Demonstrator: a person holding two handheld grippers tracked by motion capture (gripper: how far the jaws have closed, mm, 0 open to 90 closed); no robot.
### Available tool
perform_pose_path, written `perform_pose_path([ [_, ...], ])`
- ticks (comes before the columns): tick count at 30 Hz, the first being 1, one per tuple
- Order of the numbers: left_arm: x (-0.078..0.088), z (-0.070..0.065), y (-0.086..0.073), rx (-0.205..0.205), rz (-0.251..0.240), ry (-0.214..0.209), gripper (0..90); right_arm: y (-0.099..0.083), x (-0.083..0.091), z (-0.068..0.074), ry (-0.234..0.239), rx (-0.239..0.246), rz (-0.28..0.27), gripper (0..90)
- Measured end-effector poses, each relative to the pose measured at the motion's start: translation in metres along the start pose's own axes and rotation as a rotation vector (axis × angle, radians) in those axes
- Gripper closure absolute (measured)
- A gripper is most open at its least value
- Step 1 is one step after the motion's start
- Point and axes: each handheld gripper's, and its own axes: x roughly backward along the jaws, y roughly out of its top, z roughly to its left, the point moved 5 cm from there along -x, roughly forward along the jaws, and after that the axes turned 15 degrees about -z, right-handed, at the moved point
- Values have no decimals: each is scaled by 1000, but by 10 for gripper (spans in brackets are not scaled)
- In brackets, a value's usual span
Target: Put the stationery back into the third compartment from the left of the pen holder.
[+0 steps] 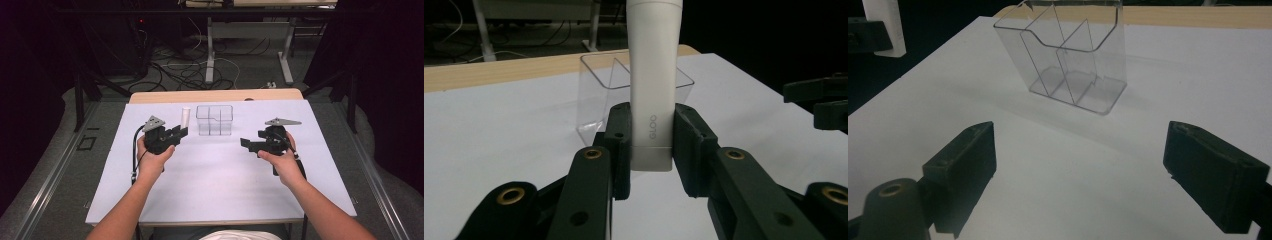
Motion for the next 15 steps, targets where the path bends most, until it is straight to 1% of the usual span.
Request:
perform_pose_path([
  [3, -5, -6, -1, 5, -1, -8, 714, 6, -5, 3, 4, 4, -15, 144],
  [4, -7, -8, -1, 5, -4, -8, 713, 8, -6, 5, 3, -4, -11, 144],
  [5, -9, -10, -2, 19, -11, -11, 713, 9, -8, 6, 3, -7, -16, 144],
  [6, -10, -12, -2, 22, -14, -13, 714, 11, -9, 7, 2, -13, -13, 144],
  [7, -12, -13, -3, 22, -18, -15, 714, 12, -10, 8, 6, -19, -4, 145],
  [8, -13, -15, -4, 24, -13, -15, 714, 14, -12, 9, 7, -23, -7, 145],
  [10, -15, -18, -6, 26, -27, -17, 714, 15, -15, 11, 13, -29, -5, 146],
  [11, -16, -19, -7, 27, -22, -18, 714, 16, -17, 12, 14, -32, 0, 147],
  [12, -16, -19, -8, 16, -25, -19, 714, 17, -19, 13, 15, -30, -2, 148],
  [13, -17, -20, -10, 24, -22, -21, 714, 17, -20, 15, 19, -28, 6, 149],
  [14, -16, -20, -10, 16, -23, -21, 714, 17, -21, 16, 21, -25, 8, 152],
  [15, -16, -21, -12, 33, -28, -20, 714, 18, -22, 17, 23, -24, 7, 154],
])
